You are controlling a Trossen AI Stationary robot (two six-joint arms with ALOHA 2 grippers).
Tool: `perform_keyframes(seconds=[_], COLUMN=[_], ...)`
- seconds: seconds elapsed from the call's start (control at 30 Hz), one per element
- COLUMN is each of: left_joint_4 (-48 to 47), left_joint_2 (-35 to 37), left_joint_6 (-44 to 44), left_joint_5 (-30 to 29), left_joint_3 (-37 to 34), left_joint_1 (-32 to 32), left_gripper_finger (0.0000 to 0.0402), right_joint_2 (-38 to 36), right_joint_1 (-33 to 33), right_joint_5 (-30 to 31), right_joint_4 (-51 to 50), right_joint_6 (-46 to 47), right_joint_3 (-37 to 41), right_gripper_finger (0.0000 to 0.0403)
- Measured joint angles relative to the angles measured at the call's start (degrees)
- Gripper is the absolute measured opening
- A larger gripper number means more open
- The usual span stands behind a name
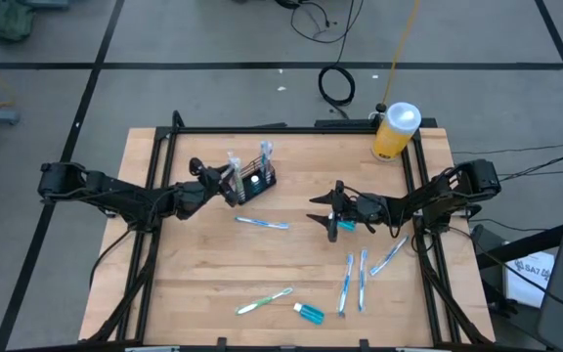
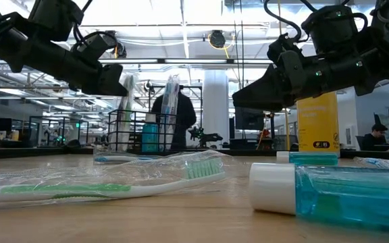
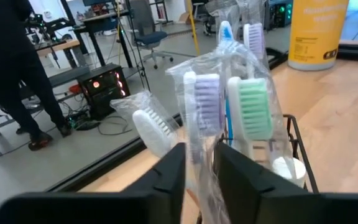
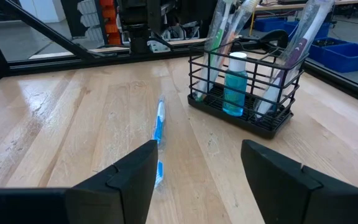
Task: Pick & Place toothbrushing station
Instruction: Put the violet toothbrush into the black wire organizer
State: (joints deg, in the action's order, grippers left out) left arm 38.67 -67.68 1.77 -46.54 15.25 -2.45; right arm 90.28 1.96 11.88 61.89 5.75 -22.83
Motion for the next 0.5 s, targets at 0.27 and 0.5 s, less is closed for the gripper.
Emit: perform_keyframes(seconds=[0.27, 0.5], left_joint_4=[0.4, 0.5], left_joint_2=[1.1, 6.0], left_joint_6=[-0.1, -2.1], left_joint_5=[-1.5, -5.1], left_joint_3=[0.1, 0.1], left_joint_1=[0.1, 2.4], left_gripper_finger=[0.0177, 0.0193], right_joint_2=[0.0, 0.0], right_joint_1=[0.0, 0.0], right_joint_5=[0.0, 0.0], right_joint_4=[0.0, -0.2], right_joint_6=[0.0, 0.0], right_joint_3=[0.0, 0.0], right_gripper_finger=[0.0224, 0.0224])
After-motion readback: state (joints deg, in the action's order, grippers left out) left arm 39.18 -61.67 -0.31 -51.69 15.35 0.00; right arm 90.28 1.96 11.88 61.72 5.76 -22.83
